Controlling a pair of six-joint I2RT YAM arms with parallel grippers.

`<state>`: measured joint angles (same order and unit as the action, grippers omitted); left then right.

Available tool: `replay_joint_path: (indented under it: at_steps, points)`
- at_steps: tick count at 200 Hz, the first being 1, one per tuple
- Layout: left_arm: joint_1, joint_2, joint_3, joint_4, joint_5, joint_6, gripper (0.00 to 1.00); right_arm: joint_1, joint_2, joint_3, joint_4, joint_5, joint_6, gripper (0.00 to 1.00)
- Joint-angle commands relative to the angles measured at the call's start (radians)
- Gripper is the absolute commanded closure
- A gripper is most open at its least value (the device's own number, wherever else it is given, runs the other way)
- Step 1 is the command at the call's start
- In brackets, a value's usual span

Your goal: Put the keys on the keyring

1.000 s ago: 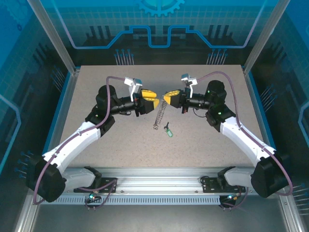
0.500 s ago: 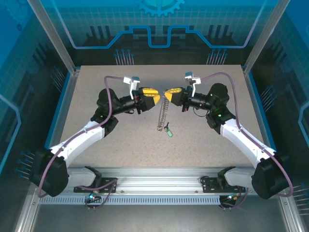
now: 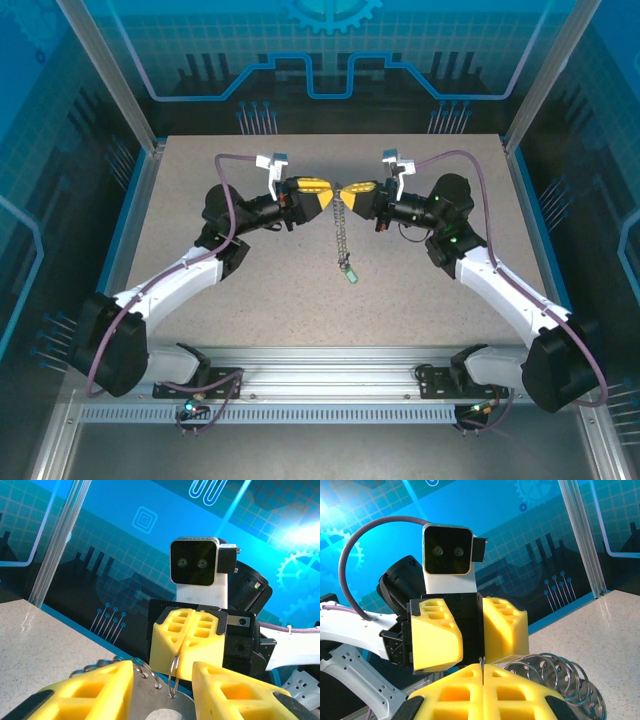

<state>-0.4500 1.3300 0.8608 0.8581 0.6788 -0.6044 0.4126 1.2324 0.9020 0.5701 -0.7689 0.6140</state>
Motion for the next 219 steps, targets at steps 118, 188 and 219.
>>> replay_joint_path:
  at_steps: [118, 188, 219]
  points:
    - [-0.019, 0.038, -0.008, 0.06, 0.052, -0.012, 0.69, 0.016, -0.001, -0.002, 0.056, 0.021, 0.009, 1.0]
    - [-0.03, 0.061, 0.009, 0.088, 0.056, -0.018, 0.99, 0.022, 0.007, -0.001, 0.039, 0.013, 0.0, 1.0]
    - [-0.032, 0.059, 0.011, 0.077, 0.063, 0.0, 1.0, 0.012, 0.002, 0.011, -0.024, 0.006, -0.028, 0.95]
